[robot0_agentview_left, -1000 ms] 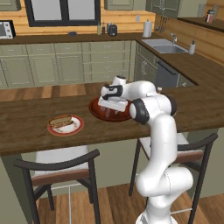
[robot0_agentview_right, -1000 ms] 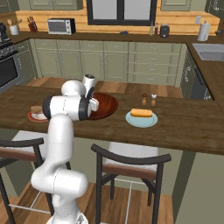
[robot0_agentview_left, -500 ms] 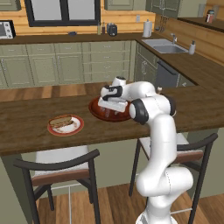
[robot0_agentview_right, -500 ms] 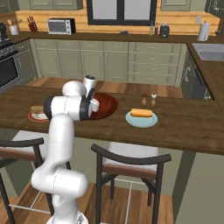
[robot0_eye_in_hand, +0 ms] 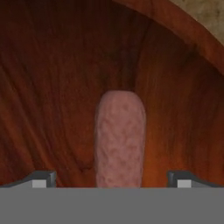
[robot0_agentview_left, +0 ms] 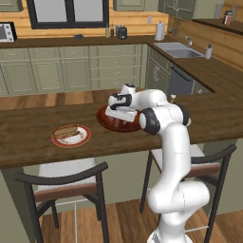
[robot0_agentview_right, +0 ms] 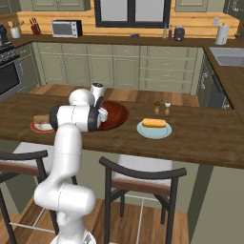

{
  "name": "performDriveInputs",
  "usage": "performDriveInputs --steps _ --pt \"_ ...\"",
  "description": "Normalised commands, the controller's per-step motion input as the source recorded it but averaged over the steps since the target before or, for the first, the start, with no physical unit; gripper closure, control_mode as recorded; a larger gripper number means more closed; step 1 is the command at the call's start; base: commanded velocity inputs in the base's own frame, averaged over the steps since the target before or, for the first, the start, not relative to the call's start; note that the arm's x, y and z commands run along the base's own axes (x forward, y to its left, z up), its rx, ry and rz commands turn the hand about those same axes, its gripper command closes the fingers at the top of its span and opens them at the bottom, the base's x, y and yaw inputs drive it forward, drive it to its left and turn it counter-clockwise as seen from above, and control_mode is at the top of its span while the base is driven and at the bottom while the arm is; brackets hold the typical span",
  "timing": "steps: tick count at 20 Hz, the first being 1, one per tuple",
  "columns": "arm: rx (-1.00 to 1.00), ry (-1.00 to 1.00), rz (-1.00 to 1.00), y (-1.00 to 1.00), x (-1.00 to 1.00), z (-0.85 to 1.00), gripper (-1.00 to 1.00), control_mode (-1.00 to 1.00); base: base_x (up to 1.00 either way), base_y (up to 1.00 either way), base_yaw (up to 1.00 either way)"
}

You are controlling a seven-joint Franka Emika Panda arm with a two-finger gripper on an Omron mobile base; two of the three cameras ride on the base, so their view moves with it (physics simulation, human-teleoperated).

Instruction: Place one bun and one sausage from the bowl on each plate.

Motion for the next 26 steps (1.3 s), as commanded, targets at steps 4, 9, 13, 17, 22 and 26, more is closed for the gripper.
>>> performDriveInputs --steps 4,9,13,17,22,26 --pt "0.0 0.0 0.0 0.01 0.06 0.0 1.0 -1.0 0.0 0.0 0.0" --pt "0.0 0.0 0.0 0.0 0.0 0.0 1.0 -1.0 0.0 0.0 0.0" --pt "0.0 0.0 0.0 0.0 0.0 0.0 1.0 -1.0 0.0 0.0 0.0" --pt "-0.01 0.0 0.0 0.0 -0.1 0.07 1.0 -1.0 0.0 0.0 0.0" --pt "-0.08 -0.08 -0.04 0.0 -0.33 0.67 1.0 -1.0 0.0 0.0 0.0" --pt "-0.02 -0.05 -0.15 0.04 -0.37 0.7 1.0 -1.0 0.0 0.0 0.0"
